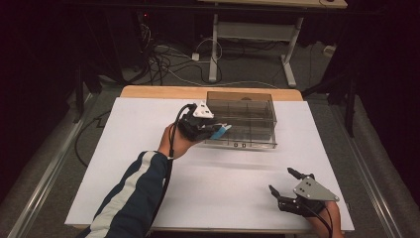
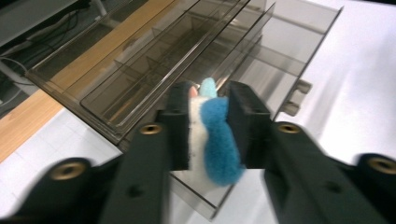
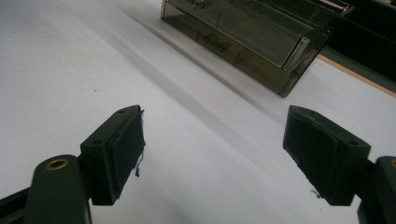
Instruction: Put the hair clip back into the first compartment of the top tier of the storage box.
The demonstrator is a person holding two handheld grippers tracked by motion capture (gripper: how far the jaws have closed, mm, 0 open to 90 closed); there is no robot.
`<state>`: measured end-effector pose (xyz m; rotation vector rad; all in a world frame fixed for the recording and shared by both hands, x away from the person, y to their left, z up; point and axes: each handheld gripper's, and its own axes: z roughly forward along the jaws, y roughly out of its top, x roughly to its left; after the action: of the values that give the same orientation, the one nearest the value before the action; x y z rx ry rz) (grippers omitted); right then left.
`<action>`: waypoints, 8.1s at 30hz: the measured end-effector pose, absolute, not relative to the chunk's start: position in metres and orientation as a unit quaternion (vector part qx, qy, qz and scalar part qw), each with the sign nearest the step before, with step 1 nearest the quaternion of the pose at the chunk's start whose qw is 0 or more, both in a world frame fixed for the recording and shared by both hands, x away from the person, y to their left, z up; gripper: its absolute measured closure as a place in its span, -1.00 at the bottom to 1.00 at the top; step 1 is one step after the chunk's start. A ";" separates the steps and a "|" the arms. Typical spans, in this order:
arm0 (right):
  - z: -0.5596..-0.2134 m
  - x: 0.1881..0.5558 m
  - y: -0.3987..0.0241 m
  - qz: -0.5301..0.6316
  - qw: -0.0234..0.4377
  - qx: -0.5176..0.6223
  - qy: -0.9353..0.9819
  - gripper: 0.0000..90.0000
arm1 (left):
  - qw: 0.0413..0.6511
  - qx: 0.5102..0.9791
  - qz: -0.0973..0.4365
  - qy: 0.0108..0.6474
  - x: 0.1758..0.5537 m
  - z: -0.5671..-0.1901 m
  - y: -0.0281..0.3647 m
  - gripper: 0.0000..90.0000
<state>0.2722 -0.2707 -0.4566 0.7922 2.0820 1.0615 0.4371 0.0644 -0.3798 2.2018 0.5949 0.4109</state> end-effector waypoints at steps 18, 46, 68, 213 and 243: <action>-0.455 0.271 -0.273 0.408 0.332 0.304 0.794 -0.53 | 0.408 0.867 0.174 0.225 0.441 -0.388 0.047 0.58; -0.456 0.272 -0.273 0.415 0.329 0.310 0.790 -0.52 | 0.405 0.864 0.194 0.227 0.449 -0.396 0.043 0.72; -0.461 0.270 -0.254 0.412 0.309 0.292 0.806 -0.52 | 0.414 0.850 0.251 0.207 0.423 -0.375 0.061 0.70; -0.458 0.261 -0.243 0.411 0.329 0.252 0.812 -0.52 | 0.432 0.821 0.335 0.167 0.295 -0.428 0.161 -0.54; -0.459 0.266 -0.247 0.411 0.331 0.265 0.807 -0.54 | 0.403 0.836 0.298 0.224 0.301 -0.467 0.204 -0.54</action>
<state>0.2662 -0.2466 -0.4587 0.6932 2.1096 1.0747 0.3014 0.2044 -0.4675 2.1113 0.5669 0.7528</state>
